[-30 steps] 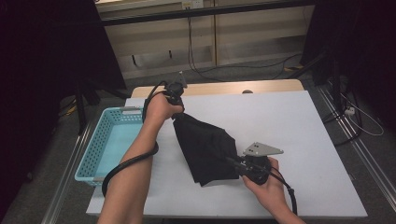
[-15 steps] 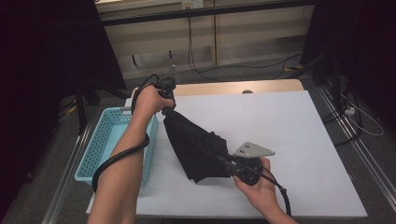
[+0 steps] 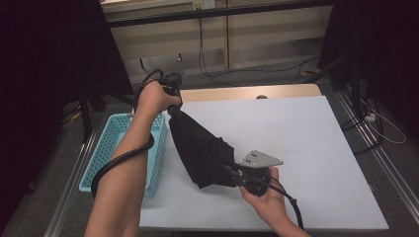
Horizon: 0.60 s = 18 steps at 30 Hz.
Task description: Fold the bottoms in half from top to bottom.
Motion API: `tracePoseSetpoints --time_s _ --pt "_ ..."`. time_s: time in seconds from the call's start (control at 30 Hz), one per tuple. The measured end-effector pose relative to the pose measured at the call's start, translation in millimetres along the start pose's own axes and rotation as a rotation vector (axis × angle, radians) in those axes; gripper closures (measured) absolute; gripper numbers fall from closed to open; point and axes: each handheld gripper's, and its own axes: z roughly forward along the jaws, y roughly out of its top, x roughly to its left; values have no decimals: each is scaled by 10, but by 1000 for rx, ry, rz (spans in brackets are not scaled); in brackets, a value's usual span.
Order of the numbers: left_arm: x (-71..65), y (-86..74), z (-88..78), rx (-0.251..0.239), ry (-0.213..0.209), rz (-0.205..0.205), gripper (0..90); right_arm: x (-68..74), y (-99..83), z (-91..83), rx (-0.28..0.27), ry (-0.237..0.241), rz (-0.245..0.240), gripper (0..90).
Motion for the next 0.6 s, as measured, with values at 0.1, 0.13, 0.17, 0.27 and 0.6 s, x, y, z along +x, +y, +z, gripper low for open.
tracePoseSetpoints --time_s 0.1,0.13,0.17,0.27,0.6 --pt "-2 17 -61 -12 4 -5 821 24 29 6 -13 -1 -11 805" --pt "-3 22 -81 -7 6 0 822 31 39 9 -19 -5 -15 805" --pt "-2 27 -106 -11 6 0 822 40 50 13 -25 -6 -17 805" --pt "7 40 -174 -23 13 -2 822 72 75 22 -42 -8 -31 805" --pt "38 92 -345 -37 28 -1 822 139 149 42 -116 -35 -48 804"
